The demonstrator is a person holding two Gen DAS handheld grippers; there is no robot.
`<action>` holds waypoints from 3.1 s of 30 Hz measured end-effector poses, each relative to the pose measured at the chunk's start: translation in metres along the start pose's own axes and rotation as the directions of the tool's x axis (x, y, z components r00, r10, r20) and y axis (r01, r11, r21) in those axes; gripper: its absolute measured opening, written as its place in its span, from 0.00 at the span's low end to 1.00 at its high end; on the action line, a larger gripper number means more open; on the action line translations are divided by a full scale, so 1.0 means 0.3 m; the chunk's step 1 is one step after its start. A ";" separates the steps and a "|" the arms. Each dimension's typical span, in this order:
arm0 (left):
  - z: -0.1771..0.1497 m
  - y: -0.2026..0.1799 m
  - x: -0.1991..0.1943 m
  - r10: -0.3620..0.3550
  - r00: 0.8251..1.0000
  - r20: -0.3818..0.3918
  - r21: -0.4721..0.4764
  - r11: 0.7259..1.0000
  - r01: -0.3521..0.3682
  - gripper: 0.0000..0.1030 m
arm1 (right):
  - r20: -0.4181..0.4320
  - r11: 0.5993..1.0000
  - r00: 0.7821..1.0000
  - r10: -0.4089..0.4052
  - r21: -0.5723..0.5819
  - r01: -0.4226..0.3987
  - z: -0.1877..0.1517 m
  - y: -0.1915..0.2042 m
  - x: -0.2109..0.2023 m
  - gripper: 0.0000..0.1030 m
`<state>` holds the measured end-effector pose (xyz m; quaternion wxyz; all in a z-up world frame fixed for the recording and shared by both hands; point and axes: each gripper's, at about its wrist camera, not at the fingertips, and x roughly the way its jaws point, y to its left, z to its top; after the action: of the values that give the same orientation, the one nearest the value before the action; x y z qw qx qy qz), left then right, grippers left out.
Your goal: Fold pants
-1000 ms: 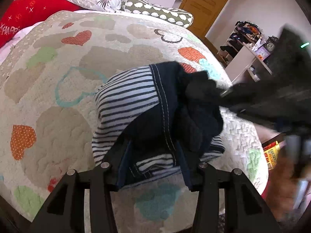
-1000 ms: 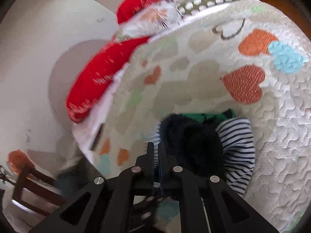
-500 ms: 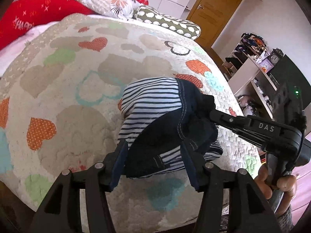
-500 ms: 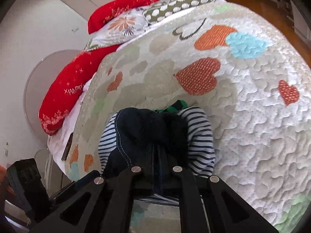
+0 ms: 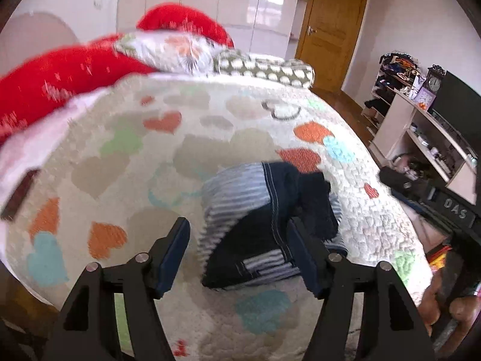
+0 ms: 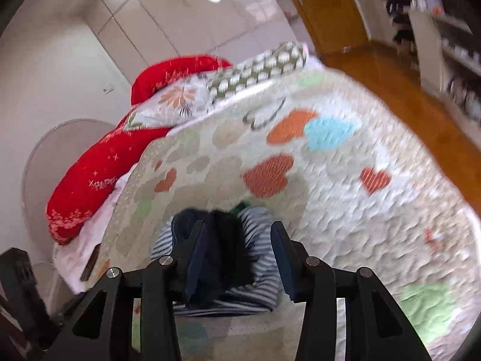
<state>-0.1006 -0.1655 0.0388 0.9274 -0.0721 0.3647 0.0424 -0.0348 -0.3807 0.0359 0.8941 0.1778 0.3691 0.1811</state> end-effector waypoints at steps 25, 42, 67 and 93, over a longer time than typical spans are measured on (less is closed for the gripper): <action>-0.020 0.064 0.051 0.138 0.989 -0.056 0.001 0.990 -0.139 0.92 | -0.077 0.989 0.990 -0.117 -0.097 0.110 -0.083 0.022 0.093 0.67; -0.038 0.058 0.097 0.099 0.987 -0.127 0.000 0.995 -0.099 0.92 | -0.103 0.989 0.986 -0.132 -0.085 0.124 -0.103 0.011 0.116 0.68; -0.047 0.077 0.114 0.100 0.986 -0.130 -0.011 0.995 -0.102 0.92 | -0.119 0.986 0.982 -0.144 -0.096 0.133 -0.107 0.015 0.136 0.68; -0.059 0.129 0.125 0.069 0.986 -0.152 -0.076 0.994 -0.081 0.92 | -0.127 0.980 0.977 -0.170 -0.126 0.154 -0.118 0.035 0.152 0.68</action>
<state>-0.0901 -0.1292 -0.0035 0.8915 -0.0995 0.4333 0.0868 -0.0321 -0.3441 -0.0100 0.8872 0.0821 0.4318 0.1402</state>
